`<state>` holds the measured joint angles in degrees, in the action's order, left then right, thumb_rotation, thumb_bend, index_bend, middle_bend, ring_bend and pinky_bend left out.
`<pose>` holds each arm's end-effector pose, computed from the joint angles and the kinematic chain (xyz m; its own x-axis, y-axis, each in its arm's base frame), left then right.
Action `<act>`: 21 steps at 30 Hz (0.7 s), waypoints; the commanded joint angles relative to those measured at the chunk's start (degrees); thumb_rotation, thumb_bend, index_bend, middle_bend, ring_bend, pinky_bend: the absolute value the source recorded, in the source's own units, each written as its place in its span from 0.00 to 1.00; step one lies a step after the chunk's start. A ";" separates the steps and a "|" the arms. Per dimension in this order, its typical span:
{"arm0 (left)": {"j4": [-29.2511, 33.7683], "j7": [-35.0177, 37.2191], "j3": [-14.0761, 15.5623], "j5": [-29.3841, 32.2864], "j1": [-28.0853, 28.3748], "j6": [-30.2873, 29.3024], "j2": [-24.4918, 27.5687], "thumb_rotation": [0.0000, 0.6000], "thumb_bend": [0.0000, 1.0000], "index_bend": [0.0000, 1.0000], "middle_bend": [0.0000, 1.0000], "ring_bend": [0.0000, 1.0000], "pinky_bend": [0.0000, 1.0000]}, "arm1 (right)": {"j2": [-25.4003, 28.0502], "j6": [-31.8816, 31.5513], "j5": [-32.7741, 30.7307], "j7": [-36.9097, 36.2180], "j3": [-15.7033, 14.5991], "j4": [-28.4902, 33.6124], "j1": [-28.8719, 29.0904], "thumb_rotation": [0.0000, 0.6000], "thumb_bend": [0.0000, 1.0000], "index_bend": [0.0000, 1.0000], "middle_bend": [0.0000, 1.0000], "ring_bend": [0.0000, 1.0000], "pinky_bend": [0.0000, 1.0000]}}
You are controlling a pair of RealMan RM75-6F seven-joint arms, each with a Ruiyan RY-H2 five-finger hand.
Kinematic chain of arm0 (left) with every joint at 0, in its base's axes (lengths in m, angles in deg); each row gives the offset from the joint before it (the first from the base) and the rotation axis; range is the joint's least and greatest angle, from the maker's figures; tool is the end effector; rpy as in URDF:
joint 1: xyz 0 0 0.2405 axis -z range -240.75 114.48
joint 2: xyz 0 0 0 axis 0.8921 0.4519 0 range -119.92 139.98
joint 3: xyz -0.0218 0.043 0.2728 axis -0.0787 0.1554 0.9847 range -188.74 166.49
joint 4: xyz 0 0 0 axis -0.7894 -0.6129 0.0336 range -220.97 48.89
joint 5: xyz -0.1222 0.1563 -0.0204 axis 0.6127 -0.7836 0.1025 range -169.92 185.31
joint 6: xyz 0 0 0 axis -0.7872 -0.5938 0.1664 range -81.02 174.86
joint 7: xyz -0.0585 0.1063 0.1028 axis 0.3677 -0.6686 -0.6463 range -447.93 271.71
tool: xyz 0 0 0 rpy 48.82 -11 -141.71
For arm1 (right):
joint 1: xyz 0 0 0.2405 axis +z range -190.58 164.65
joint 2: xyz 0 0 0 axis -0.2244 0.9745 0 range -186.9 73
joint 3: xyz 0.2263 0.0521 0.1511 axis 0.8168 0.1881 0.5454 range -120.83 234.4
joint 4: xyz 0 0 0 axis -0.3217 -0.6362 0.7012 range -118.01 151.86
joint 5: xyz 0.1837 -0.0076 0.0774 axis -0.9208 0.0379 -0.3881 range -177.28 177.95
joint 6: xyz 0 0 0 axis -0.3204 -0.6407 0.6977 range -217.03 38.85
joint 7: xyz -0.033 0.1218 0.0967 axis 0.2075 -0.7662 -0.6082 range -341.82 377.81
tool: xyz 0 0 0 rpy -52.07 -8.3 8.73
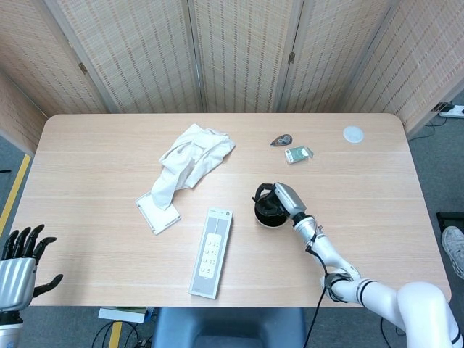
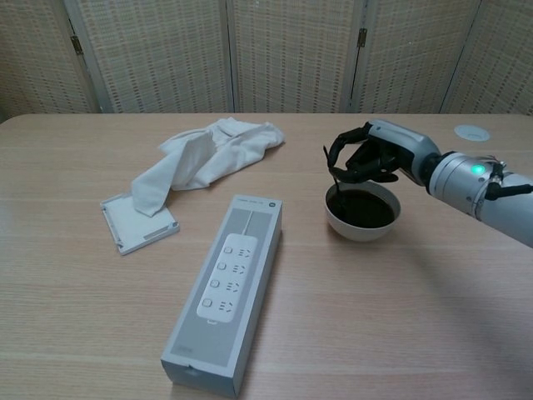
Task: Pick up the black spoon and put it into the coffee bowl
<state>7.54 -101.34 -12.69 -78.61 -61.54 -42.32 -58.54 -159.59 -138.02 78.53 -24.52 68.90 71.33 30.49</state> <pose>-0.3232 0.1732 0.1572 0.5149 -0.0137 0.8571 0.8568 0.0405 -0.5140 -0.1909 -0.4063 -0.0613 -0.2624 -0.4421 0.8577 -0.9333 -0.1096 -0.3420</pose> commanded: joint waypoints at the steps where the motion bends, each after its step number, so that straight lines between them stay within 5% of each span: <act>1: -0.05 -0.03 0.07 0.00 -0.07 -0.02 0.00 1.00 0.14 0.29 0.11 0.08 0.07 | -0.58 -0.10 0.28 -0.62 -0.28 -0.73 -0.07 1.00 0.40 0.71 0.98 1.00 1.00; 21: -0.70 0.31 0.22 -0.59 -0.09 0.00 -0.51 1.00 0.14 0.29 0.11 0.08 0.07 | 1.20 -0.68 1.87 -1.59 -3.46 -1.80 -2.92 1.00 0.43 0.72 0.98 1.00 1.00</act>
<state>6.84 -101.02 -12.47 -79.20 -61.64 -42.33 -59.05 -158.44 -138.90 80.61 -26.18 65.29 69.79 27.57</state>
